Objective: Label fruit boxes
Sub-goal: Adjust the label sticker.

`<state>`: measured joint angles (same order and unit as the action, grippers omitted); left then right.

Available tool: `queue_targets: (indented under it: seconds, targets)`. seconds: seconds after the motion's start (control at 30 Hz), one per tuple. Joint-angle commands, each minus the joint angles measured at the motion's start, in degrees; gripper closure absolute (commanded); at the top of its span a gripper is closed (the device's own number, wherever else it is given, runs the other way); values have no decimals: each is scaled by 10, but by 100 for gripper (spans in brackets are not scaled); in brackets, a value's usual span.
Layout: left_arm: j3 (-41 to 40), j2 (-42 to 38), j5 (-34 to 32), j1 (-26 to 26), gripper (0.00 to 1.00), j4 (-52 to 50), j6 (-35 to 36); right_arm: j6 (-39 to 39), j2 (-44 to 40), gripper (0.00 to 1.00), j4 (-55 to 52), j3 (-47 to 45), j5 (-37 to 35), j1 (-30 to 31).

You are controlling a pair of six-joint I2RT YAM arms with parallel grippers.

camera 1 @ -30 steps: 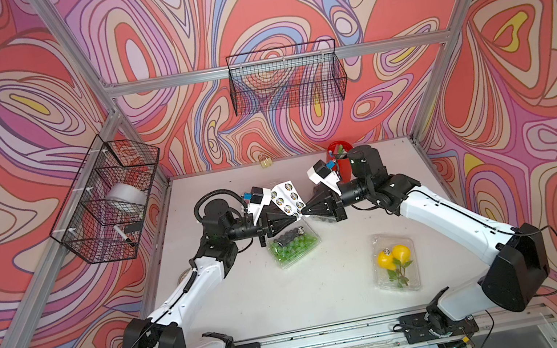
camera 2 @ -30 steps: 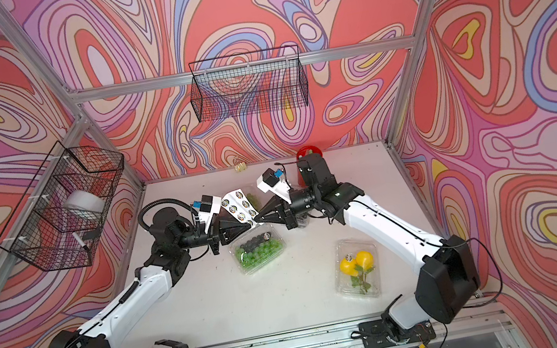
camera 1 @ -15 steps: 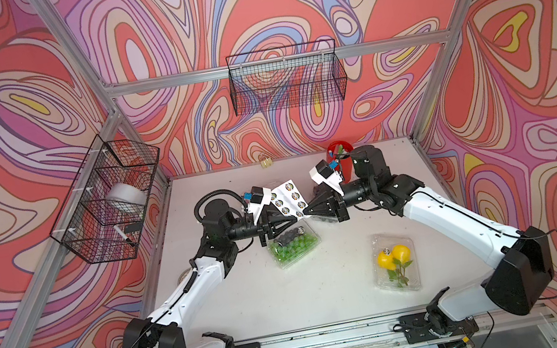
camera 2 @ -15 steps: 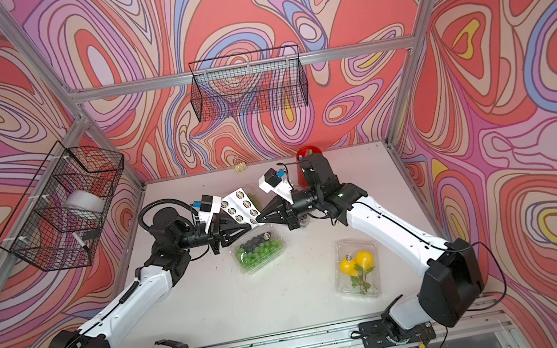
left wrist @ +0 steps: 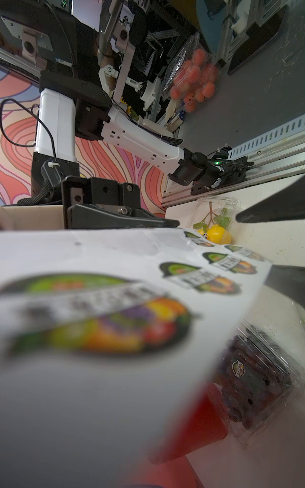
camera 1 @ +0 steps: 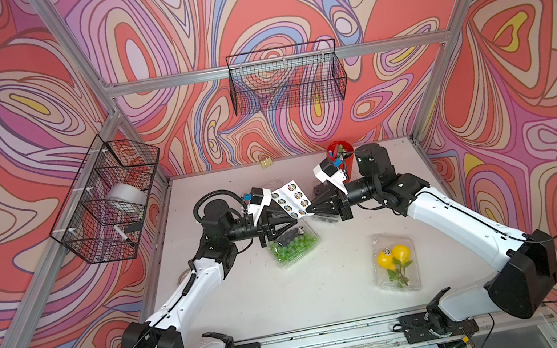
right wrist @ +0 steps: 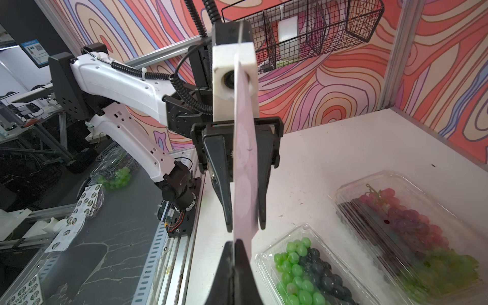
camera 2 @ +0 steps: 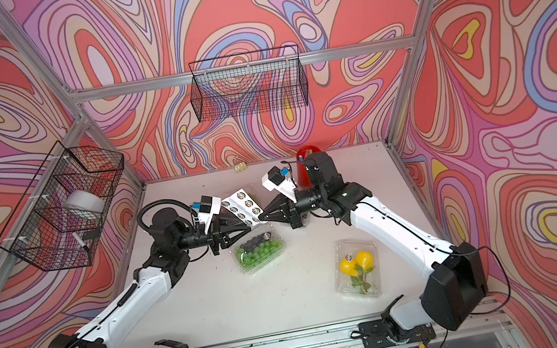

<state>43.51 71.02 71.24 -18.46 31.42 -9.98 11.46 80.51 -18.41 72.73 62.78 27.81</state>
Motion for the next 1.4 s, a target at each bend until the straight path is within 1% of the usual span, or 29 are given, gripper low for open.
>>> queue_targets:
  seconds: [0.0,0.13,0.23,0.27,0.33,0.4,0.53,0.63,0.93,1.1,1.23,1.27,1.37]
  targets:
    - [9,11,5,-5,63,55,-23,-2,-2,100,-1,-3,21,-2]
    - [-5,27,5,-6,62,160,-79,-5,5,100,6,-2,28,-2]
    - [-9,37,0,-6,62,209,-111,-6,7,100,7,0,31,-2]
    - [-10,40,1,-6,64,222,-118,-7,7,100,9,-1,31,-3]
    - [-12,46,9,-5,72,251,-133,-14,7,100,20,-3,30,-5]
    - [-18,51,14,-6,75,293,-156,-30,6,100,44,-9,34,-8]
    - [-28,67,12,-6,71,385,-215,-75,1,100,114,-33,45,-14]
    - [-29,78,11,-6,69,427,-243,-96,-1,100,150,-44,54,-15]
    - [-18,87,32,-6,70,435,-251,-120,-2,100,192,-49,64,-21]
    - [-16,85,32,-7,78,427,-246,-143,5,100,219,-48,75,-21]
    - [-12,85,31,-6,82,423,-244,-146,7,100,218,-47,84,-21]
    - [-11,85,31,-7,82,423,-245,-145,7,100,217,-47,86,-21]
    - [-7,86,33,-7,76,423,-246,-140,8,100,205,-48,87,-21]
